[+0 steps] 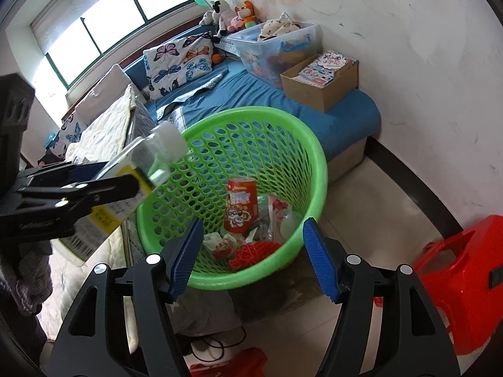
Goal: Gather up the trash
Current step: 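Release the dome lid into the basket with the right gripper while the left gripper carries the bottle, then drop the clear plastic bottle into the green basket with the left gripper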
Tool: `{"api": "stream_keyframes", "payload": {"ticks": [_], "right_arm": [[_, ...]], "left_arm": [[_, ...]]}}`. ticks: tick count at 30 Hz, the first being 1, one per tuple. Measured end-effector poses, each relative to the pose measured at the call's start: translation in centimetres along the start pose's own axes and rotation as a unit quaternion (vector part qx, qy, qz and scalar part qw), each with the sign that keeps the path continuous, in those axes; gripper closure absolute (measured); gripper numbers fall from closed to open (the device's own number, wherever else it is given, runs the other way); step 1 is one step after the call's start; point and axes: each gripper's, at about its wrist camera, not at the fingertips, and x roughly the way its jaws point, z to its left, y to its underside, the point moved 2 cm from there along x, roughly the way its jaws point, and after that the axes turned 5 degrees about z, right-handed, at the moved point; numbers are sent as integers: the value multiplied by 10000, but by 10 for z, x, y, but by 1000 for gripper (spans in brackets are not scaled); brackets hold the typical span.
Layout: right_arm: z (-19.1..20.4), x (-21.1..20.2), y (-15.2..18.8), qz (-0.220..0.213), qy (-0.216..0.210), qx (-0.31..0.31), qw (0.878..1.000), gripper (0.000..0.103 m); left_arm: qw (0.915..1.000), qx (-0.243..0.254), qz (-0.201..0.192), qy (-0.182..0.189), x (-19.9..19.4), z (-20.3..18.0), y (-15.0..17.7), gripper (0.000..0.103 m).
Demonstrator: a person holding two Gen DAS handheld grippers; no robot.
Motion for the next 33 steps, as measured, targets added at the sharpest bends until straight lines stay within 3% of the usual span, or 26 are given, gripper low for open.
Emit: {"api": "stream_keyframes", "payload": {"ticks": [8, 12, 17, 33], "right_arm": [[-6, 3, 5, 61, 10, 60, 10000, 36], [-4, 1, 7, 35, 23, 35, 10000, 36], [1, -4, 7, -4, 24, -8, 10000, 36], [45, -26, 14, -171, -146, -376, 9990, 33]], "left_arm": [[9998, -43, 187, 89, 18, -8, -4, 45], [9998, -73, 28, 170, 15, -8, -4, 40], [9991, -180, -203, 321, -5, -2, 3, 37], [9941, -440, -968, -207, -97, 32, 82, 37]]}}
